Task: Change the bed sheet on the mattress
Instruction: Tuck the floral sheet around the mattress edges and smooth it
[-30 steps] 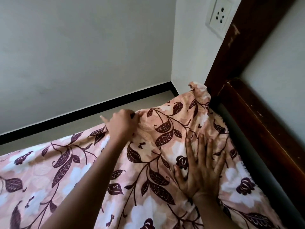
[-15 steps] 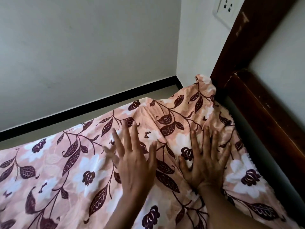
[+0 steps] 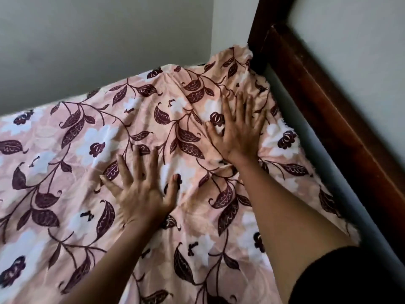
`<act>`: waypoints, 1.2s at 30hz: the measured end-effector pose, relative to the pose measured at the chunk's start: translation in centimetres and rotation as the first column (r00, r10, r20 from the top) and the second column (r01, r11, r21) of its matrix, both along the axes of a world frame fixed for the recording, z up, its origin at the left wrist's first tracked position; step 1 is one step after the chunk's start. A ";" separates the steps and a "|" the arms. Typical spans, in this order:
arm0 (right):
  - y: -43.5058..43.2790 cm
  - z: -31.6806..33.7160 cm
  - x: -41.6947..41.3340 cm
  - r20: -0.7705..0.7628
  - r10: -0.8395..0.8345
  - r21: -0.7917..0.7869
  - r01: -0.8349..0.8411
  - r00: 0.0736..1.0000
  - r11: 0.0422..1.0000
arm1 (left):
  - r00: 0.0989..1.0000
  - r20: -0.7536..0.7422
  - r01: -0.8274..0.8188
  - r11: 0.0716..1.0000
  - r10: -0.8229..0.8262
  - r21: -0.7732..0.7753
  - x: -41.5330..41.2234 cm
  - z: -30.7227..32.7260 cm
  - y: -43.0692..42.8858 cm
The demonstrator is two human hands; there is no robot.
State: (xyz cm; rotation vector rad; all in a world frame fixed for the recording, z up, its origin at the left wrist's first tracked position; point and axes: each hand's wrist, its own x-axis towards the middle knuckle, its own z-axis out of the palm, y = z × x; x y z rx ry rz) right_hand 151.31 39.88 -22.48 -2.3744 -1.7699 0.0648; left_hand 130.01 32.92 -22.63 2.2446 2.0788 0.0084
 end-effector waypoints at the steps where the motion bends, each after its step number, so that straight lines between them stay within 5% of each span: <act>1: -1.1 0.6 0.3 -0.068 0.019 0.002 -0.018 0.998 1.000 | 1.000 -0.003 -0.002 1.000 0.002 0.012 0.2 -0.1 -0.3; 4: -8.3 2.2 0.5 -0.231 -0.022 0.080 0.042 0.973 0.996 | 0.999 -0.035 0.002 1.000 -0.001 0.031 0.2 -0.4 -0.3; 14: -48.6 1.7 1.1 0.090 -0.419 -0.144 0.428 0.904 0.892 | 0.985 0.022 0.172 0.972 -0.170 -0.160 -2.5 0.8 -4.2; 20: -54.1 1.9 -0.4 0.045 -0.465 -0.146 0.467 0.884 0.872 | 0.968 0.095 0.249 0.926 -0.232 -0.282 -5.3 1.0 -16.2; 26: -59.9 3.7 -0.3 -0.104 -0.646 0.005 0.650 0.756 0.760 | 0.924 0.104 0.375 0.819 -0.368 -0.435 -5.7 2.9 -26.9; 29: -64.5 4.3 0.4 -0.169 -0.702 0.056 0.718 0.692 0.694 | 0.969 0.136 0.246 0.846 -0.205 -0.473 -5.2 4.2 -31.6; 36: -70.2 4.3 2.0 -0.225 -0.773 0.048 0.799 0.593 0.599 | 0.958 0.128 0.286 0.819 -0.257 -0.497 -4.4 5.0 -36.8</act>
